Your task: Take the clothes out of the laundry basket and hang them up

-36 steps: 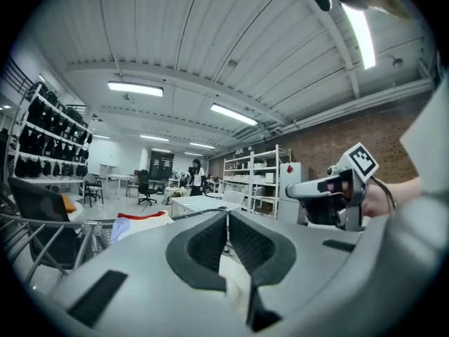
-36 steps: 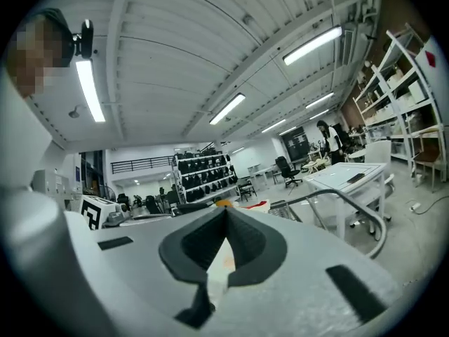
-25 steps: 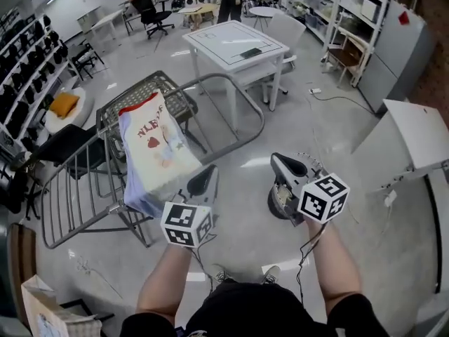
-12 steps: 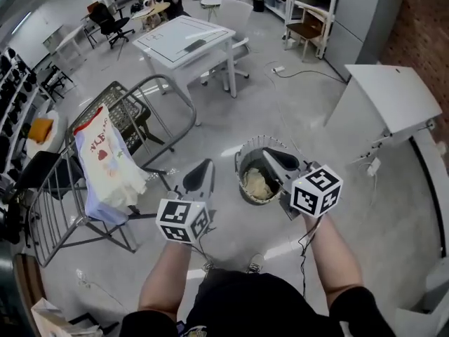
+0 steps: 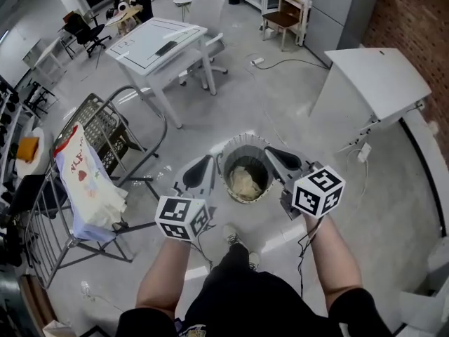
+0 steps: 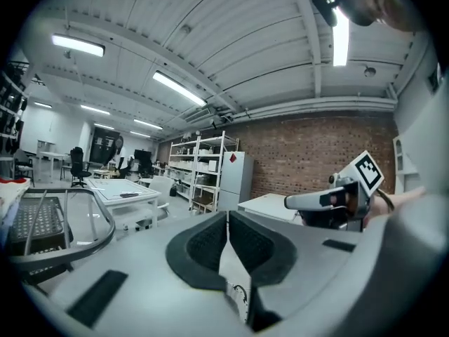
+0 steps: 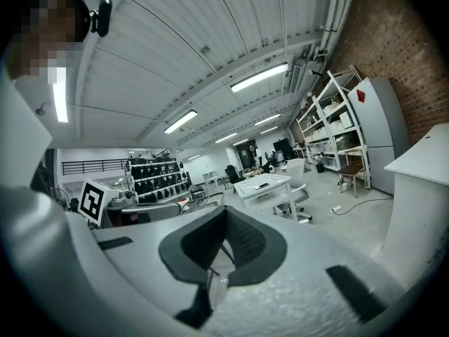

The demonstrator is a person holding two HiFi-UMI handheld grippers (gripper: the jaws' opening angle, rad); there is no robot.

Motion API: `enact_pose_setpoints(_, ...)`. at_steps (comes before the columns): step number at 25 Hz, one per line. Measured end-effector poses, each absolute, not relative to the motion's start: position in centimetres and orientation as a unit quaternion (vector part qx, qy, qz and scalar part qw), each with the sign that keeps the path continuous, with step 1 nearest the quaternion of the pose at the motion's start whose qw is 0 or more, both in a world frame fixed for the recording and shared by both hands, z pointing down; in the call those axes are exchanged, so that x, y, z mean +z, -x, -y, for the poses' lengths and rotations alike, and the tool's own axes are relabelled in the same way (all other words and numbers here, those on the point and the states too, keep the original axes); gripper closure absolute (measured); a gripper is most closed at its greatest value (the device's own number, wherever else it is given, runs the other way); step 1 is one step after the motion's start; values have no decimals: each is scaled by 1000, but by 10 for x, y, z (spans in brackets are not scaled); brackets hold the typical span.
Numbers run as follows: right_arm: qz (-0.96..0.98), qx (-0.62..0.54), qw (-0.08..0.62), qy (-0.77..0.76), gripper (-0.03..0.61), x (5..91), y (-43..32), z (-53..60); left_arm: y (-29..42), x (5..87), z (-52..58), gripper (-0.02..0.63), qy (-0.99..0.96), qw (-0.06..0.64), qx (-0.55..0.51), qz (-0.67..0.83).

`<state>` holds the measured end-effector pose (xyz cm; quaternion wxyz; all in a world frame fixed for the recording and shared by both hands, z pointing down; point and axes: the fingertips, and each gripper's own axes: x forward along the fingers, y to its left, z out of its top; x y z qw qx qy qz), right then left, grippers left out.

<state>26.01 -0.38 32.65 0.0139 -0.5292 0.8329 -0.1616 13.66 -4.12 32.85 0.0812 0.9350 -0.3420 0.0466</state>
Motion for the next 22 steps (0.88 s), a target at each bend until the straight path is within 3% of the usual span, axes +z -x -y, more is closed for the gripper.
enact_pose_setpoints(13, -805, -167, 7, 569, 569, 345, -304, 114, -182, 367, 157, 600, -943, 94, 57, 314)
enact_pose_setpoints(15, -805, -171, 6, 568, 529, 348, -304, 133, -184, 369, 174, 598, -944, 97, 58, 309)
enact_pose_setpoints(20, -809, -181, 0, 560, 503, 359, -301, 170, -186, 381, 204, 593, -942, 103, 61, 313)
enact_pose_setpoints(22, -813, -186, -5, 551, 485, 366, -298, 183, -185, 390, 213, 545, -940, 111, 65, 317)
